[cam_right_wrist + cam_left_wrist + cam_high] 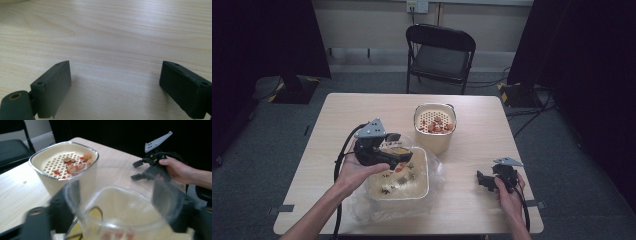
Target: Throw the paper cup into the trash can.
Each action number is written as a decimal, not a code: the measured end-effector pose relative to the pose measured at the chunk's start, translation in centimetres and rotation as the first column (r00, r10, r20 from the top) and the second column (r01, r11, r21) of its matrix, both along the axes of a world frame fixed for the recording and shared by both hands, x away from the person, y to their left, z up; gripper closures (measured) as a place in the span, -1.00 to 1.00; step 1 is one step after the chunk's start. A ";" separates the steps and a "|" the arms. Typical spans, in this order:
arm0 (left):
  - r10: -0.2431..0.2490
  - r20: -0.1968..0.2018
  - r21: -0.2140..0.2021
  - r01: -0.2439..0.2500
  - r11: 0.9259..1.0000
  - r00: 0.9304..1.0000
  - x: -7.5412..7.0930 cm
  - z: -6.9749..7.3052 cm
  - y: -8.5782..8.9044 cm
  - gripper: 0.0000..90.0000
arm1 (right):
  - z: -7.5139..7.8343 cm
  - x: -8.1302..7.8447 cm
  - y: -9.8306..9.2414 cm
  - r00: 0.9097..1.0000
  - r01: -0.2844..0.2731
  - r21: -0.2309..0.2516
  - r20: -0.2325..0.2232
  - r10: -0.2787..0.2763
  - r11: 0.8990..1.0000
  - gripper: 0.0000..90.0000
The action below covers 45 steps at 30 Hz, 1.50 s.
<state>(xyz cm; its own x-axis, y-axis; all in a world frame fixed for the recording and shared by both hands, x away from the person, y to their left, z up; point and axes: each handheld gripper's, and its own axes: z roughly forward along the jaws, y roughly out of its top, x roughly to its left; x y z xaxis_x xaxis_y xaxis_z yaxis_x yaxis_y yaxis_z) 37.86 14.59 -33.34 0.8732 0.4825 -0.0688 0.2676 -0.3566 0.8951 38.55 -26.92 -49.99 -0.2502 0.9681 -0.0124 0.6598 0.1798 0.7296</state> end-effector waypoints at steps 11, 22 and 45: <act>0.013 -0.013 -0.011 -0.013 1.000 1.000 0.6 -0.2 0.3 -0.64 | 0.0 0.0 0.0 1.000 0.000 0.000 0.000 0.000 1.000 -0.79; 0.151 -0.016 -0.076 -0.151 0.986 0.988 0.7 0.1 5.0 -0.48 | 0.0 0.0 0.0 1.000 0.000 0.000 0.000 0.000 1.000 -0.79; 0.499 -0.058 -0.018 -0.501 0.865 0.864 -0.9 -4.1 16.4 -0.48 | 0.0 0.0 0.0 1.000 0.000 0.000 0.000 0.000 1.000 -0.79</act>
